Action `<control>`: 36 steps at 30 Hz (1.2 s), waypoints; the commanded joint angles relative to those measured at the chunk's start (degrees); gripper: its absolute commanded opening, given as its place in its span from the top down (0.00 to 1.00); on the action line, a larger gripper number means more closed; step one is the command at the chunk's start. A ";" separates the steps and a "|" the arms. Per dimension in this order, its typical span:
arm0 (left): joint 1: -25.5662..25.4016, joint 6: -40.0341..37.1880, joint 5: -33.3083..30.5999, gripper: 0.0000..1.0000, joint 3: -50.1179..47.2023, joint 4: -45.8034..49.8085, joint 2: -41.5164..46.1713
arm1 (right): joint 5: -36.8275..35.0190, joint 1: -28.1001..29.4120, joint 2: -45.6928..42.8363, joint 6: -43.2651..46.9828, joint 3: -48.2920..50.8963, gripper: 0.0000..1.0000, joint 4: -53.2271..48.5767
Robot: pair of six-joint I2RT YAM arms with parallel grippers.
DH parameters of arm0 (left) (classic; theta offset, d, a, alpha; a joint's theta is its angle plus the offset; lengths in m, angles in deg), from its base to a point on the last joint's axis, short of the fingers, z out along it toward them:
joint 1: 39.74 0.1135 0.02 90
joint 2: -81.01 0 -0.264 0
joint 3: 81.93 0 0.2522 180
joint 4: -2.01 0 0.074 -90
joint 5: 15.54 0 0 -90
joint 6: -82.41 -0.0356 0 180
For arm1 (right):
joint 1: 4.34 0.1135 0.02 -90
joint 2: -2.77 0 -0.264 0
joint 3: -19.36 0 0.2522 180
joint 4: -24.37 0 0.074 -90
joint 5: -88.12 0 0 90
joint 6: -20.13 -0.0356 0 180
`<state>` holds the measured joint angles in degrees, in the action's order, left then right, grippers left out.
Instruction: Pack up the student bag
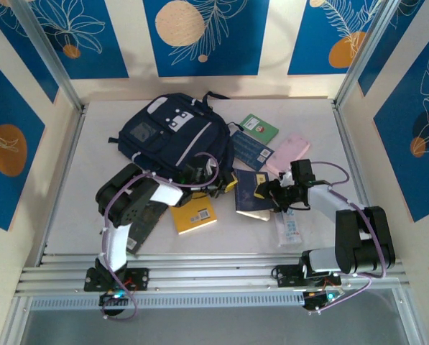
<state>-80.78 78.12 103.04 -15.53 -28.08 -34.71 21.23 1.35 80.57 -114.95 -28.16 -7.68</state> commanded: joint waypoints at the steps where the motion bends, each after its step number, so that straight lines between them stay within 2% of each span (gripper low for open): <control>1: -1.54 0.16 2.16 0.86 1.22 5.23 -2.32 | -5.41 0.70 1.57 3.96 -2.08 0.49 -4.26; 3: -1.72 -0.51 2.36 0.85 1.79 6.33 -2.23 | -6.33 1.02 3.05 4.42 -2.42 0.49 -4.15; 11: -3.15 -6.06 4.81 0.65 6.84 14.28 -2.16 | -8.36 3.39 4.99 5.63 -3.75 0.50 -4.24; 15: -3.68 -8.87 5.54 0.62 9.36 18.43 -2.78 | -7.39 3.65 5.45 5.44 -3.09 0.51 -3.13; 18: -3.85 -10.09 6.26 0.69 10.83 19.99 -3.37 | -6.86 3.85 5.46 5.19 -2.63 0.53 -2.46; 21: -3.94 -11.62 6.28 0.91 11.42 21.47 -2.41 | -7.69 4.38 4.26 5.31 -3.11 0.54 -3.40; 23: -3.90 -14.52 5.45 1.00 11.67 24.61 0.10 | -10.18 5.28 1.17 4.78 -3.49 0.53 -5.13; 27: -3.88 -21.39 1.08 1.00 12.97 34.98 6.98 | -16.89 7.83 -6.66 3.62 -6.01 0.48 -10.80; 31: -3.60 -23.33 -0.71 1.00 14.27 39.04 12.70 | -23.91 11.27 -14.96 2.20 -10.82 0.22 -17.31; 36: -3.55 -25.28 -2.20 1.00 16.45 43.12 19.63 | -33.15 15.64 -24.20 2.57 -18.67 0.20 -23.45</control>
<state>-83.90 56.27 101.86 -2.00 11.19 -20.02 -3.88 15.12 60.71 -112.22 -41.93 -24.77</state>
